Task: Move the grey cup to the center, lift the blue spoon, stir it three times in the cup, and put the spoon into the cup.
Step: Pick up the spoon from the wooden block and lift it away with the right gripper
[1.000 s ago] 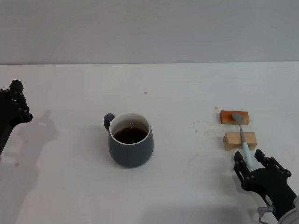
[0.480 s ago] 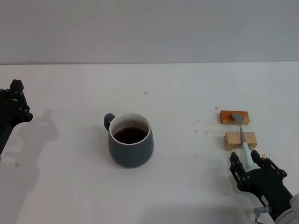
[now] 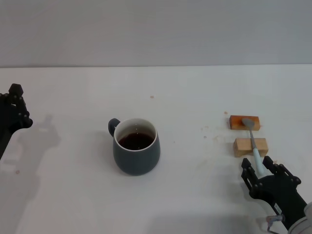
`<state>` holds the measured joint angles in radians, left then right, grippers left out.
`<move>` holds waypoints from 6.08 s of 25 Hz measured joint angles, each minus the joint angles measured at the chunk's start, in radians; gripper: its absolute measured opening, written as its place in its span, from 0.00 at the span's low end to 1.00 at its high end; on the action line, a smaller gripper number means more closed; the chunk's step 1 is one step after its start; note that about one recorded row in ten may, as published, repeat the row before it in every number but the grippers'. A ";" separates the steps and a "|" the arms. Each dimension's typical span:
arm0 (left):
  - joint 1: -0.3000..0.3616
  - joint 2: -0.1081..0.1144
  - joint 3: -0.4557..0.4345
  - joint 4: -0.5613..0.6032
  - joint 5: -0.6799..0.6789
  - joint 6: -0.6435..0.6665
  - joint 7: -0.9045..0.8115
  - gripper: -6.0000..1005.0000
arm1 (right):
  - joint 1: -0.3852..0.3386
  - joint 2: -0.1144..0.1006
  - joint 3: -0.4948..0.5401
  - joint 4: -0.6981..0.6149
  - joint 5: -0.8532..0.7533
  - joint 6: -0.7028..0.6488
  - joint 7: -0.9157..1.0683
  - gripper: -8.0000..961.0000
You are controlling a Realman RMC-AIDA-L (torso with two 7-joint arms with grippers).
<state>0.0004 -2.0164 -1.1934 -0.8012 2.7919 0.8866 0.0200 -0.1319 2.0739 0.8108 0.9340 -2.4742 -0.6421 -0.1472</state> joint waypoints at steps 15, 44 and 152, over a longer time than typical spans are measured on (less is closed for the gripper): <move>0.008 0.000 -0.002 -0.005 0.000 0.000 0.012 0.00 | -0.014 0.000 0.018 0.003 0.000 -0.007 -0.003 0.40; 0.018 -0.003 -0.014 -0.020 0.000 0.000 0.012 0.00 | -0.049 -0.006 0.028 0.052 -0.009 -0.007 -0.011 0.20; 0.039 -0.004 -0.025 -0.058 0.011 -0.013 0.023 0.00 | -0.053 -0.008 0.065 0.063 -0.101 0.079 -0.006 0.48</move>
<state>0.0392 -2.0202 -1.2179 -0.8591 2.8026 0.8735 0.0429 -0.1845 2.0662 0.8760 0.9971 -2.5754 -0.5627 -0.1533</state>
